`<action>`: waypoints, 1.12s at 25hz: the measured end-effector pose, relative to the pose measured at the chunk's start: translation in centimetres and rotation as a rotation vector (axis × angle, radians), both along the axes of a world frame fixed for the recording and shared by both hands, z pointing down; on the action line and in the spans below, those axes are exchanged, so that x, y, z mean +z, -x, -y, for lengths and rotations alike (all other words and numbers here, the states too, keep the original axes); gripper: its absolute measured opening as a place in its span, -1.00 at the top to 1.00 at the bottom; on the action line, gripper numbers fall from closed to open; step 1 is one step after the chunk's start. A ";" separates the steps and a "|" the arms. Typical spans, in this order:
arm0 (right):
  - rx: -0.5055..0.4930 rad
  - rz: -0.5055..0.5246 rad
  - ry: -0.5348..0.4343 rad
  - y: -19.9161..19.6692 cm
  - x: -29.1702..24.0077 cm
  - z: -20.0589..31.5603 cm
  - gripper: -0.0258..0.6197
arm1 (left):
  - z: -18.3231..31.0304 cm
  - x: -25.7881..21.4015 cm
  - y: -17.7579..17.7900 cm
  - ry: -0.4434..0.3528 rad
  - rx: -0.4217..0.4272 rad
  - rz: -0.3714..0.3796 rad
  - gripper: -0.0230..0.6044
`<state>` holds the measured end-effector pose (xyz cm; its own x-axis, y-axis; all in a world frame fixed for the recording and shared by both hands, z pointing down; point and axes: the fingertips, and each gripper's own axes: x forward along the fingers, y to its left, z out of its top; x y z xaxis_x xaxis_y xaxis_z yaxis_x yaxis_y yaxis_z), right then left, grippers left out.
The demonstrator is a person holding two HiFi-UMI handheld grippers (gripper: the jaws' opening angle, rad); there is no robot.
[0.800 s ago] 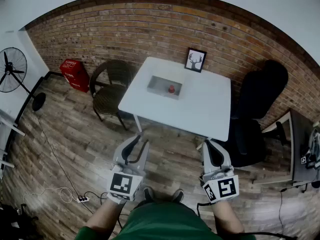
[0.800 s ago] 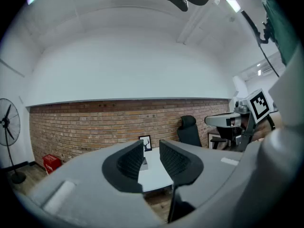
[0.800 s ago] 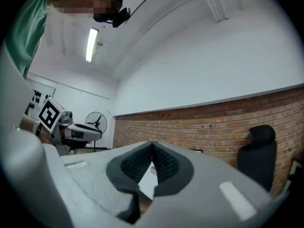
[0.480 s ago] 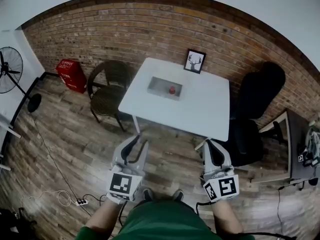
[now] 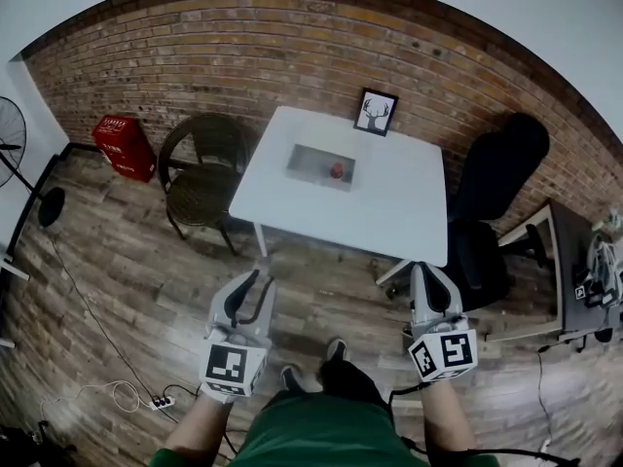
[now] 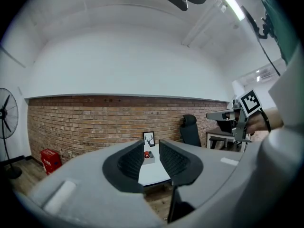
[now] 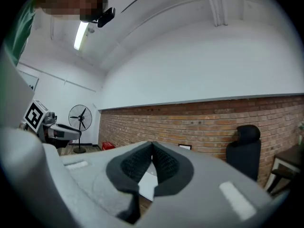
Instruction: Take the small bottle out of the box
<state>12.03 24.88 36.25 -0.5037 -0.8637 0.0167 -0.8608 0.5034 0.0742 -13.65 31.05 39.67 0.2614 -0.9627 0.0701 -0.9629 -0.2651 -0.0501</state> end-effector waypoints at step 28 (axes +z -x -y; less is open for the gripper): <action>-0.175 -0.025 0.079 4.3 5.5 26.4 0.92 | 22.6 1.6 2.3 0.123 -0.123 0.077 0.60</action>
